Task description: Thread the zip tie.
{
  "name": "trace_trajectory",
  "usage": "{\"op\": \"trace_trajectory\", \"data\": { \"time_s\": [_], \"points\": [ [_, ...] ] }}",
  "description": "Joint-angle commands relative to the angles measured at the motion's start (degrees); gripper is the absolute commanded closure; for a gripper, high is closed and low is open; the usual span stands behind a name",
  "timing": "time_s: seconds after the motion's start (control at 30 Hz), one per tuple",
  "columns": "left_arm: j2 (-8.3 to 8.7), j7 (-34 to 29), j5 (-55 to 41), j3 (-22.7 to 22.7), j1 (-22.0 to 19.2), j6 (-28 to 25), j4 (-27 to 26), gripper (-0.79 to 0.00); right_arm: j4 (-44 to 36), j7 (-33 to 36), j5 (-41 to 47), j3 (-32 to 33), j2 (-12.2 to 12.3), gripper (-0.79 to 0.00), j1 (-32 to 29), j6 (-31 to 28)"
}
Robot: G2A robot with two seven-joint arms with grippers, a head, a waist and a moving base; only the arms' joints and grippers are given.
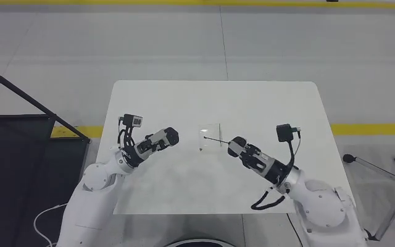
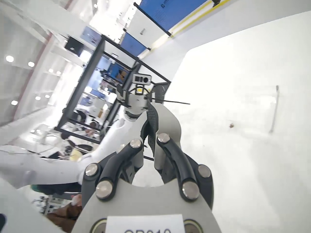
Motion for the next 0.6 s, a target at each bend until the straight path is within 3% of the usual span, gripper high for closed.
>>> {"op": "trace_trajectory", "data": {
  "time_s": [0.0,0.2,0.37,0.57],
  "points": [
    [0.02,0.91,-0.47,-0.06,0.17,0.45,-0.04,-0.785,-1.01,-2.42,-10.83,-2.09,-0.01,0.000,0.36,2.88],
    [0.02,0.91,-0.47,-0.06,0.17,0.45,-0.04,-0.785,-1.91,-6.52,-35.15,-10.83,-0.31,0.000,1.82,9.98],
    [0.02,0.91,-0.47,-0.06,0.17,0.45,-0.04,-0.785,-0.10,-4.68,-48.89,-17.17,-0.92,0.000,4.65,16.74],
    [0.02,0.91,-0.47,-0.06,0.17,0.45,-0.04,-0.785,3.45,0.90,-59.01,-23.89,-2.16,0.000,9.35,22.62]
  ]
}}
